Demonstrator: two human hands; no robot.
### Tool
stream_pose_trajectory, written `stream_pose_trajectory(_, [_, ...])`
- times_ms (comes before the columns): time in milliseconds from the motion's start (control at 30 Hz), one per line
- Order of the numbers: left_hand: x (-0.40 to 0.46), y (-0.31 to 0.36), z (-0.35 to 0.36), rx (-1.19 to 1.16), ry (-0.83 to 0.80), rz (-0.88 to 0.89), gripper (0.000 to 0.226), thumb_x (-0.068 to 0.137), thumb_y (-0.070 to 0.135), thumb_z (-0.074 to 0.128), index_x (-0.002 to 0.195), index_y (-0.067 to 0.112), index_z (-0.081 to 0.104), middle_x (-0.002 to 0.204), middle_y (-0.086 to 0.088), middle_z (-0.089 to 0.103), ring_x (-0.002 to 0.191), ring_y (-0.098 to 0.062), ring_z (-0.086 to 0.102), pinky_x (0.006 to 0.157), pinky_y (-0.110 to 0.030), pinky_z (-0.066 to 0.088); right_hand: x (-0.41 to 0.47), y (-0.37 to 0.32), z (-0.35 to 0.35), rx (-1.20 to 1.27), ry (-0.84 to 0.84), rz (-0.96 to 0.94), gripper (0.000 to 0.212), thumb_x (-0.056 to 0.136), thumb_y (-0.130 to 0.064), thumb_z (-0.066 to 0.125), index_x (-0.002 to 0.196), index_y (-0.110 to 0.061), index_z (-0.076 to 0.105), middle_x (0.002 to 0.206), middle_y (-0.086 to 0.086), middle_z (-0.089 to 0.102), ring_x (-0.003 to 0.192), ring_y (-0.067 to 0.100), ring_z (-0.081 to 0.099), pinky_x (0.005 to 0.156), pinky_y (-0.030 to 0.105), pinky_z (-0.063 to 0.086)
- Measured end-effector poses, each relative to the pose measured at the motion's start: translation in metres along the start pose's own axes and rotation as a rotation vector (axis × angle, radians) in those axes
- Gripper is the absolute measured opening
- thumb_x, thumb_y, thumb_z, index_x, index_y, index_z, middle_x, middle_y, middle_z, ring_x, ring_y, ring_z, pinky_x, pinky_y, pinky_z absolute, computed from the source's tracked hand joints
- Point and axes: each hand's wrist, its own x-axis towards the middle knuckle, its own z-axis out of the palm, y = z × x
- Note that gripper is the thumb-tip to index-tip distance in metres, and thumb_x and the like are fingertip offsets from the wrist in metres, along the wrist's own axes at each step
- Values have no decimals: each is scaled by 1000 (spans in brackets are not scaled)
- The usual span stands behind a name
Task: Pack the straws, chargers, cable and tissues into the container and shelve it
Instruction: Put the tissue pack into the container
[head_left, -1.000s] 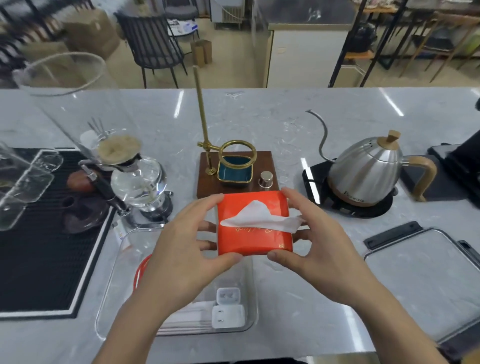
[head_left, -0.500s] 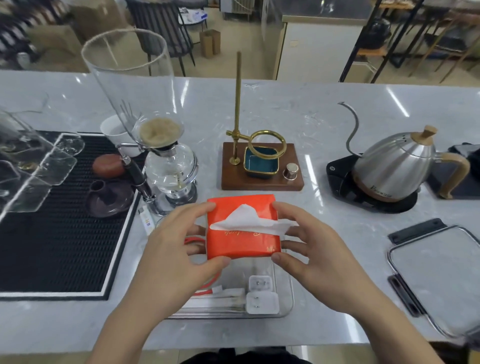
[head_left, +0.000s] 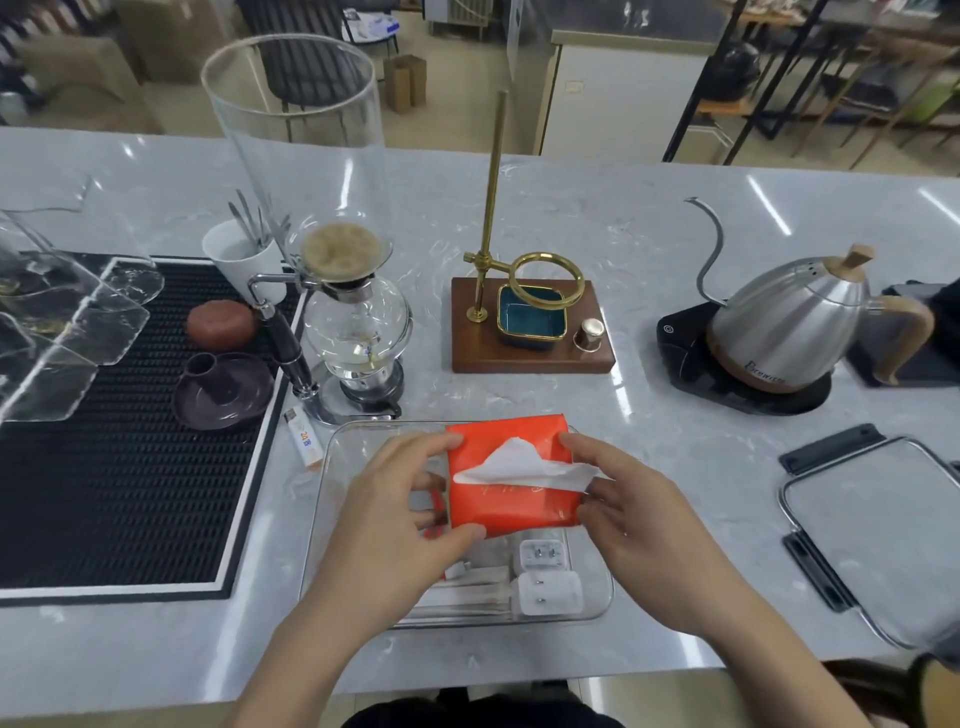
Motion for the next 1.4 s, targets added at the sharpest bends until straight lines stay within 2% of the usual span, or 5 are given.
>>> stream_pose_trajectory(533, [7, -18, 15, 122, -27, -27, 67, 70, 9, 82, 124, 39, 55, 115, 29, 47, 99, 14, 51, 69, -13, 55, -1, -19, 13, -368, -52, 32, 51, 99, -8, 43, 147, -23, 36, 143, -8, 48, 130, 14, 46, 102, 19, 35])
stream_pose_trajectory(733, [11, -25, 17, 197, -56, -45, 68, 72, 17, 79, 131, 38, 53, 120, 23, 49, 96, 12, 52, 83, -28, 56, 4, -18, 24, -466, -65, -1, 41, 90, 1, 44, 125, -21, 49, 127, -5, 46, 101, 20, 60, 84, 35, 52])
stream_pose_trajectory(967, [14, -27, 19, 203, -68, -68, 67, 75, 17, 79, 133, 36, 52, 116, 18, 50, 91, 12, 52, 76, -18, 54, 6, -16, 29, -545, -81, 40, 43, 90, 1, 44, 129, -19, 43, 147, -2, 27, 104, 29, 62, 86, 38, 52])
stream_pose_trajectory(1167, [15, -33, 22, 208, -87, -75, 66, 77, 18, 78, 135, 34, 51, 121, 13, 50, 93, 17, 50, 72, -7, 49, 6, -11, 36, -563, -98, 1, 44, 88, 3, 47, 125, -20, 44, 141, -6, 30, 96, 25, 61, 80, 37, 52])
stream_pose_trajectory(1400, [17, -39, 25, 216, -109, -96, 63, 80, 17, 75, 135, 33, 51, 124, 10, 51, 98, 7, 52, 82, -17, 52, 7, -3, 37, -595, -89, -148, 24, 89, 0, 49, 105, -18, 51, 112, -6, 43, 92, 10, 46, 73, 14, 32])
